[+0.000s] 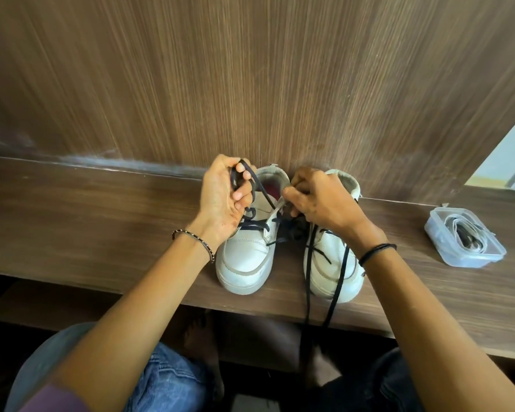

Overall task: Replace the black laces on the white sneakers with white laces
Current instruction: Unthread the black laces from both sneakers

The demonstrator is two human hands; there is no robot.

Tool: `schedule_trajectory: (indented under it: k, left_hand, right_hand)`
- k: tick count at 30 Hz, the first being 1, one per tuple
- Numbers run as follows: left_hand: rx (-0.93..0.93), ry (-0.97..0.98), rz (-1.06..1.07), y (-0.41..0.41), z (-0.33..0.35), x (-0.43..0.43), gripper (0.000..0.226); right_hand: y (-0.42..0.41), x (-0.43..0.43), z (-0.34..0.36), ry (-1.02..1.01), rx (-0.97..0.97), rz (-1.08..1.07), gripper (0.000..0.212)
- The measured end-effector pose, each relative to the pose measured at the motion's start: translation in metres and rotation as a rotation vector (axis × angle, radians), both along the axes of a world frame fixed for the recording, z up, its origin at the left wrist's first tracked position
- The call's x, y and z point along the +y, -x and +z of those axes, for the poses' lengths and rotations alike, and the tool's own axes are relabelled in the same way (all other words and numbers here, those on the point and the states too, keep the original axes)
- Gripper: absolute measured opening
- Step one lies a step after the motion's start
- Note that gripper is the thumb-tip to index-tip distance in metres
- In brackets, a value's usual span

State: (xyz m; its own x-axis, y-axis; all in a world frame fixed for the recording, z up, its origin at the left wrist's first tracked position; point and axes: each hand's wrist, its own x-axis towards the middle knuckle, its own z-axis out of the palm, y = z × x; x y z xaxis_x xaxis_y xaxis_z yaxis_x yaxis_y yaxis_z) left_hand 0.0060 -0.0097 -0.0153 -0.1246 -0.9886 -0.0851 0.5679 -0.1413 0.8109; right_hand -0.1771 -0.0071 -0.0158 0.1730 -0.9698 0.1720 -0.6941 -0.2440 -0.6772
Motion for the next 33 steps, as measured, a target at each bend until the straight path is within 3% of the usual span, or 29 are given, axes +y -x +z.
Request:
schedule_trajectory:
  k: [4,5,8,10,13,16,18,23,25,26,27,30,31,33]
  left_hand:
    - [-0.189,0.075,-0.073,-0.002,0.002,-0.001,0.039]
    - [-0.321,0.120,-0.088,-0.004,0.004,0.001,0.037]
    - [-1.062,0.474,-0.050,-0.009,0.004,0.005,0.028]
    - [-1.350,0.665,-0.133,-0.008,0.003,0.009,0.014]
    - [-1.458,0.721,-0.196,-0.008,0.001,0.009,0.034]
    - [-1.607,0.802,-0.194,-0.010,0.001,0.005,0.015]
    - [-1.703,0.798,-0.170,-0.009,0.001,0.004,0.020]
    - [-1.875,0.984,0.087,0.001,-0.008,0.004,0.030]
    - [-1.762,0.908,0.213,0.001,-0.011,0.003,0.030]
    - [-1.614,0.785,0.242,0.001,-0.010,0.002,0.031]
    - [-1.390,0.622,0.250,0.001,-0.008,0.000,0.032]
    - [-0.449,0.120,0.216,-0.001,0.004,-0.004,0.024]
    - [-0.244,0.029,0.202,-0.002,0.007,-0.004,0.020]
    - [-0.053,-0.018,0.174,-0.003,0.008,-0.005,0.019]
  right_hand:
    - [0.001,0.002,0.001,0.011,-0.042,-0.026,0.021]
    - [0.001,0.002,0.001,0.021,-0.046,-0.029,0.021]
    - [0.004,0.001,0.002,0.043,-0.034,-0.030,0.019]
    - [0.007,0.001,0.003,0.049,-0.013,-0.034,0.019]
    - [0.007,0.002,0.004,0.048,0.003,-0.043,0.018]
    - [0.006,0.002,0.005,0.068,0.044,-0.045,0.018]
    - [0.006,0.002,0.005,0.061,0.038,-0.037,0.017]
    - [0.007,0.003,0.006,0.067,0.041,-0.029,0.017]
    - [0.009,0.002,0.005,0.072,0.048,-0.022,0.017]
    - [0.009,0.002,0.005,0.075,0.055,-0.020,0.017]
    - [0.010,0.003,0.005,0.077,0.057,-0.019,0.017]
    - [0.010,0.003,0.006,0.066,0.032,-0.007,0.016]
    - [0.010,0.003,0.006,0.063,0.025,-0.001,0.015]
    - [0.010,0.003,0.006,0.057,0.017,0.005,0.015]
